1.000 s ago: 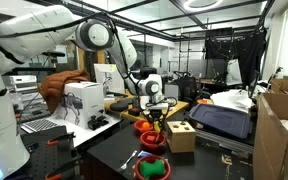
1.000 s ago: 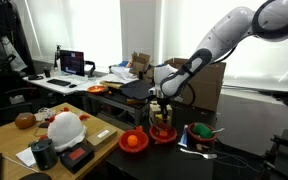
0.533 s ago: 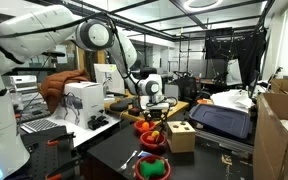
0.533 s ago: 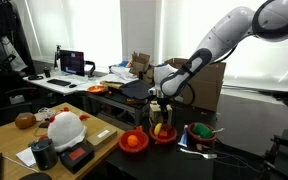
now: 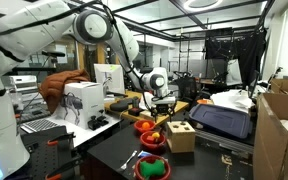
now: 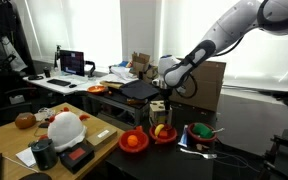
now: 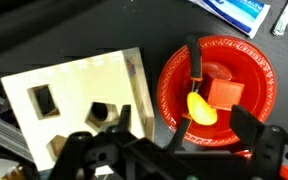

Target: Pick up the banana and put it in the bowl on the middle of the two other bowls

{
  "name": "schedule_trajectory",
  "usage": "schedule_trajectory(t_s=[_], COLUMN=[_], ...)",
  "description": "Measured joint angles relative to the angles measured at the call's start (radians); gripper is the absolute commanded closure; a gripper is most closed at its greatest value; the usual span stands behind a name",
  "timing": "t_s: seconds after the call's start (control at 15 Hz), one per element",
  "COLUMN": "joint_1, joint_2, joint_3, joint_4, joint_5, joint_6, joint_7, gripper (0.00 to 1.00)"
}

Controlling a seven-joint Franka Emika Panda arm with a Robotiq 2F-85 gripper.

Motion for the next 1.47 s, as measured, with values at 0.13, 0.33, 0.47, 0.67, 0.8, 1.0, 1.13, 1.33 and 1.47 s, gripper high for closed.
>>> schedule_trajectory(t_s=[0.13,0.33,0.47,0.67,0.8,1.0,1.13,1.33,1.47], joint_1=[-0.017,-0.033,-0.034,-0.032,-0.026,-0.025,-0.025,-0.024,-0.024], joint_2=[-0.052,-0.139,-0.199,-0.283,-0.328,-0.382,-0.411,-0.433,-0.437], joint_3=[0.000,-0.003,-0.012,-0.028,-0.042,-0.057,-0.070,-0.085,-0.088], joint_4=[-0.031,-0.087,-0.124,-0.178,-0.210,-0.241,-0.251,-0.256,-0.257], joint_5=[0.000,0.000,-0.002,-0.024,-0.046,-0.066,-0.088,-0.116,-0.122], joint_6=[-0.001,-0.009,-0.014,-0.014,-0.016,-0.018,-0.019,-0.022,-0.023], joint_7=[0.000,0.000,0.000,0.000,0.000,0.000,0.000,0.000,0.000], gripper=[0.00,0.00,0.00,0.00,0.00,0.00,0.00,0.00,0.00])
